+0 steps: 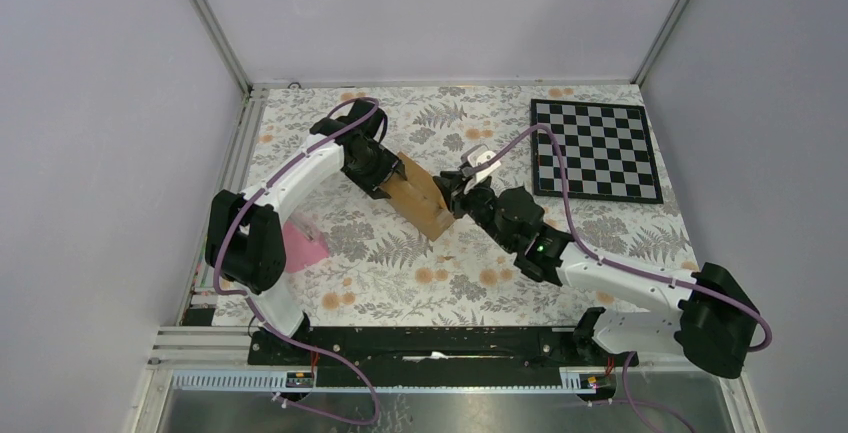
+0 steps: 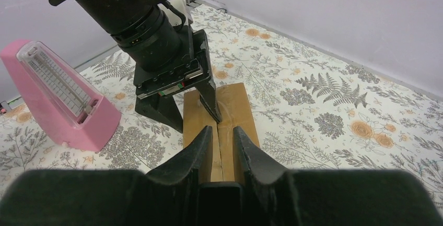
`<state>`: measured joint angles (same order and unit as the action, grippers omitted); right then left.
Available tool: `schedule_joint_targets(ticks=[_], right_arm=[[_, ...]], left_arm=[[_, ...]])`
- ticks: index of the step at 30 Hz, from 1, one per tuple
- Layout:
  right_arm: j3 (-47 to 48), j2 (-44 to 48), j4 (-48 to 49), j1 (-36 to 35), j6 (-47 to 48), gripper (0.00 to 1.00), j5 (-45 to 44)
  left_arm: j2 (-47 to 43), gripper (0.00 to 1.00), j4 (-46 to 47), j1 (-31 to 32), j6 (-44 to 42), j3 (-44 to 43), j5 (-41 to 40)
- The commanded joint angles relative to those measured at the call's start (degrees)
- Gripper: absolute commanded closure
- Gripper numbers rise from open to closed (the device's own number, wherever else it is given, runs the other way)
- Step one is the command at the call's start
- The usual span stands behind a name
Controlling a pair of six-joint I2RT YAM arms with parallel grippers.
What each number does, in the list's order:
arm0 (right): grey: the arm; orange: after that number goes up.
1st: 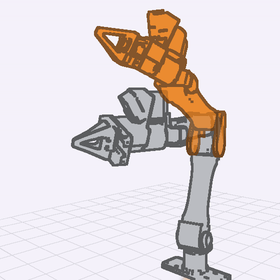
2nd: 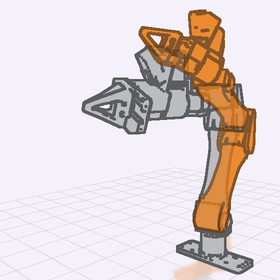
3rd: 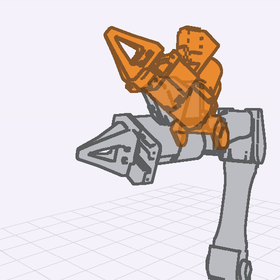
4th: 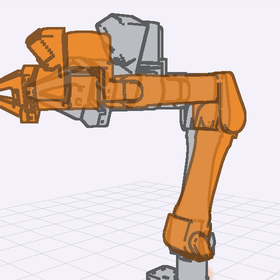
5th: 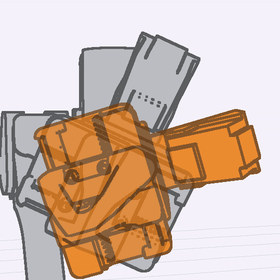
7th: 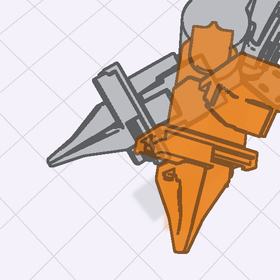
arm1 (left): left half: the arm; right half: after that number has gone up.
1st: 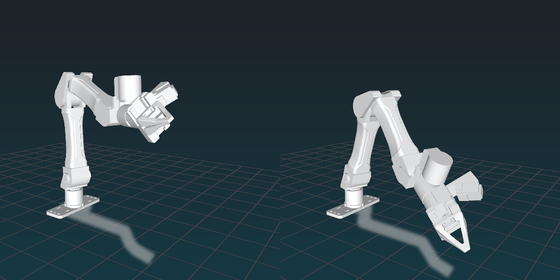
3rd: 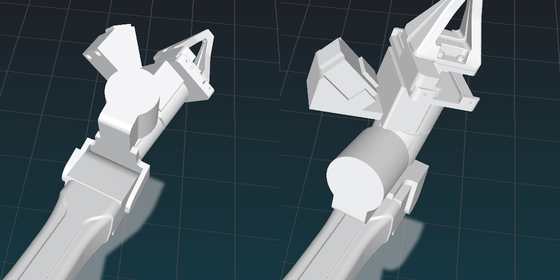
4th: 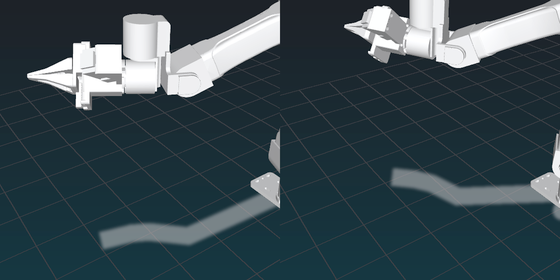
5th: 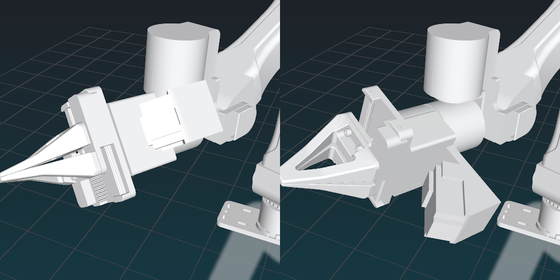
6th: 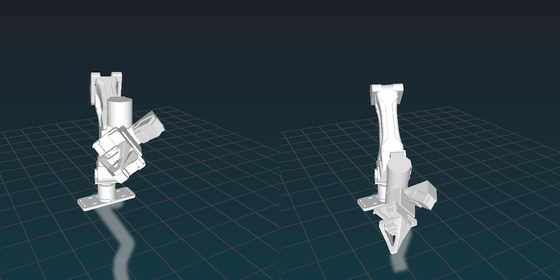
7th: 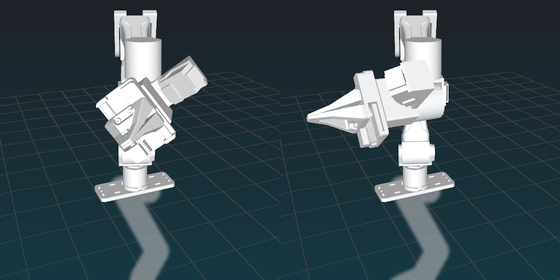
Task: Unpack the express box
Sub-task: Cut the express box at the center of the board.
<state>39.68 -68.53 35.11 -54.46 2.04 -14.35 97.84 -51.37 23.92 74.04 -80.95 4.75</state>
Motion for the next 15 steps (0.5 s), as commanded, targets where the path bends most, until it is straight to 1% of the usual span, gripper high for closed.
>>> schedule_joint_targets(ticks=[1,8,11,15], right_arm=[[-1.4,3.2,-3.4,-0.8,-1.7,1.00,0.3],[-3.5,5.9,-4.1,-0.7,-1.7,1.00,-0.6],[-3.2,6.7,-5.0,-0.7,-4.3,1.00,-4.6],[-0.8,6.5,-8.3,0.0,-9.2,1.00,-10.2]], left_arm=[[-0.5,1.00,-2.2,-2.0,4.8,1.4,-4.3],[-0.2,1.00,-2.2,-2.1,4.6,1.4,-3.7],[0.0,1.00,-1.6,-2.0,3.3,1.0,-2.7],[0.2,1.00,-1.4,-1.4,-1.5,-1.8,-1.8]])
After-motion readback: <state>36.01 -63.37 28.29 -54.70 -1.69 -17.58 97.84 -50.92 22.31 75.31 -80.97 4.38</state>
